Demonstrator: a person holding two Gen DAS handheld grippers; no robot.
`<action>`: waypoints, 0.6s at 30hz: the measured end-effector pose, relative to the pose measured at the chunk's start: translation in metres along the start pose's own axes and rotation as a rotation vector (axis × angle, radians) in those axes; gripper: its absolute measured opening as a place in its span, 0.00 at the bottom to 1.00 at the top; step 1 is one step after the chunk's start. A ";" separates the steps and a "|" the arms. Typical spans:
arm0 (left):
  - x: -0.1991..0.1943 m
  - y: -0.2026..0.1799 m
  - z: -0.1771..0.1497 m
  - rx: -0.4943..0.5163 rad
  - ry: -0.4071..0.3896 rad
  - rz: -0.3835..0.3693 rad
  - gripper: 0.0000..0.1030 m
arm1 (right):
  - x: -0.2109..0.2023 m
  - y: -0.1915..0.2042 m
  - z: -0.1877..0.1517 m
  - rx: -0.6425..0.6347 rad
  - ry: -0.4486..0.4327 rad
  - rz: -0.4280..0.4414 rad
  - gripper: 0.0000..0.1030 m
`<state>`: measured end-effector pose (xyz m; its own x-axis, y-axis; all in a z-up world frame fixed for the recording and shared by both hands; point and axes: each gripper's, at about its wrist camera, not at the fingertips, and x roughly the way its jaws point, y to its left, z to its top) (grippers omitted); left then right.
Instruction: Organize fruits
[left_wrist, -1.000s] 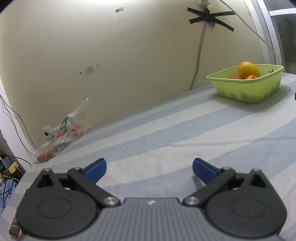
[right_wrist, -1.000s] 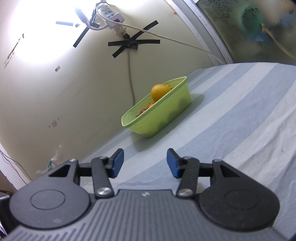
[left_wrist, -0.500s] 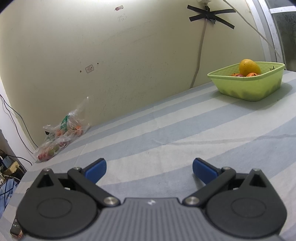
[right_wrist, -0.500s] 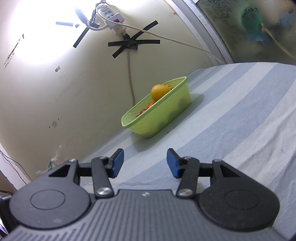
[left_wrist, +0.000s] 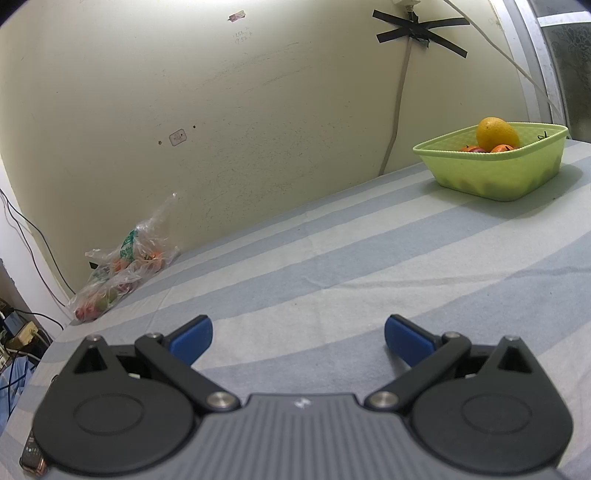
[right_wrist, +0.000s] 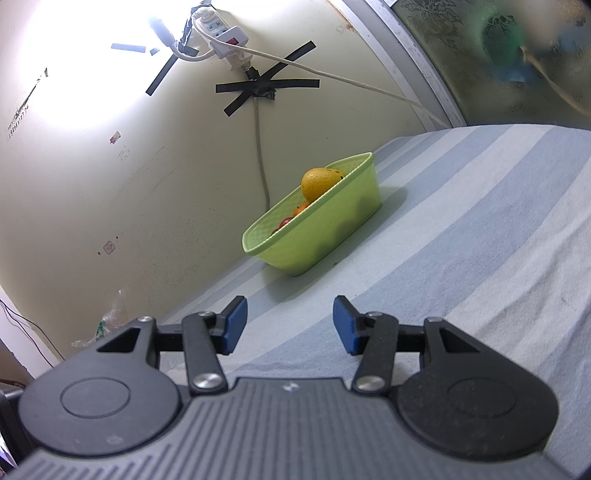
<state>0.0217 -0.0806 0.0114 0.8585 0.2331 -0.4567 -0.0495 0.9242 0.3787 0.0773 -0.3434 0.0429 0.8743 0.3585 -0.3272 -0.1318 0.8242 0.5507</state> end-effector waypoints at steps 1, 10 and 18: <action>0.000 0.000 0.000 0.000 0.000 0.000 1.00 | 0.000 0.000 0.000 0.000 0.000 0.000 0.52; 0.000 -0.001 0.000 0.001 0.000 0.002 1.00 | 0.000 0.000 -0.001 0.001 -0.001 -0.001 0.52; 0.000 -0.001 0.000 0.002 -0.001 0.006 1.00 | 0.000 0.000 -0.001 0.002 -0.003 0.001 0.52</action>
<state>0.0217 -0.0818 0.0115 0.8588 0.2381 -0.4536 -0.0532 0.9221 0.3832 0.0766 -0.3427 0.0424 0.8757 0.3580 -0.3240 -0.1317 0.8227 0.5530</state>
